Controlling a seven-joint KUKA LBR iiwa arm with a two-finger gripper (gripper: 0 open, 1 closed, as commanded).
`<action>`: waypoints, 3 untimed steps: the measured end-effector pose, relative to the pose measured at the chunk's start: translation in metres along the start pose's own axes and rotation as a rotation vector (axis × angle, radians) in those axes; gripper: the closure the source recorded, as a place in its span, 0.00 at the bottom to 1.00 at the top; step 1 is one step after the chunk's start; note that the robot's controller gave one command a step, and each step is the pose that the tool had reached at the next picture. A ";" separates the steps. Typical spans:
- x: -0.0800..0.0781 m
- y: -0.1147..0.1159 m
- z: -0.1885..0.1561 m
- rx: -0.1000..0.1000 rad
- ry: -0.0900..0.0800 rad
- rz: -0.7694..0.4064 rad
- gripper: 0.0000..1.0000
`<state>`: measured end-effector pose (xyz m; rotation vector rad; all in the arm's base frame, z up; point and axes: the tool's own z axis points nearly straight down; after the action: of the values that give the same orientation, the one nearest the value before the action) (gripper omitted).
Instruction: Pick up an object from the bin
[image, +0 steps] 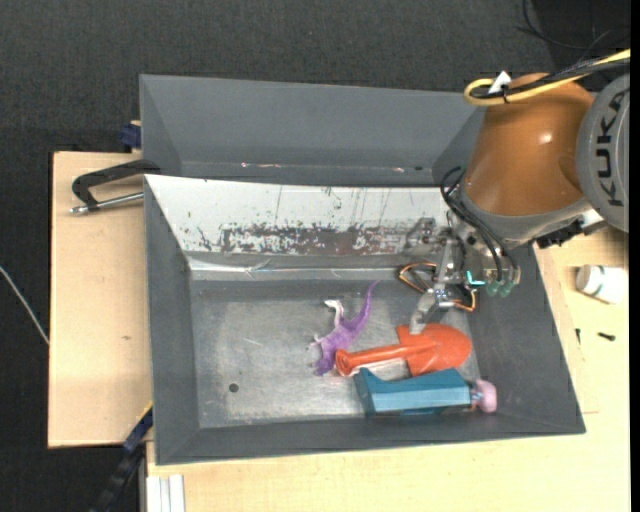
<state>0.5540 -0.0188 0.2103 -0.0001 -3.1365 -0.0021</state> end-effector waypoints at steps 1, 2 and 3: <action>-0.002 0.000 -0.004 0.001 -0.008 0.000 0.00; -0.036 0.014 0.081 0.001 -0.006 -0.229 1.00; -0.036 0.014 0.081 0.001 -0.006 -0.229 1.00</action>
Offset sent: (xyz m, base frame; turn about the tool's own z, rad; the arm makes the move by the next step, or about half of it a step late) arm 0.0345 0.0129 -0.0826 -0.2288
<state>0.5894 -0.0046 0.1288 0.3583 -3.1225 -0.0013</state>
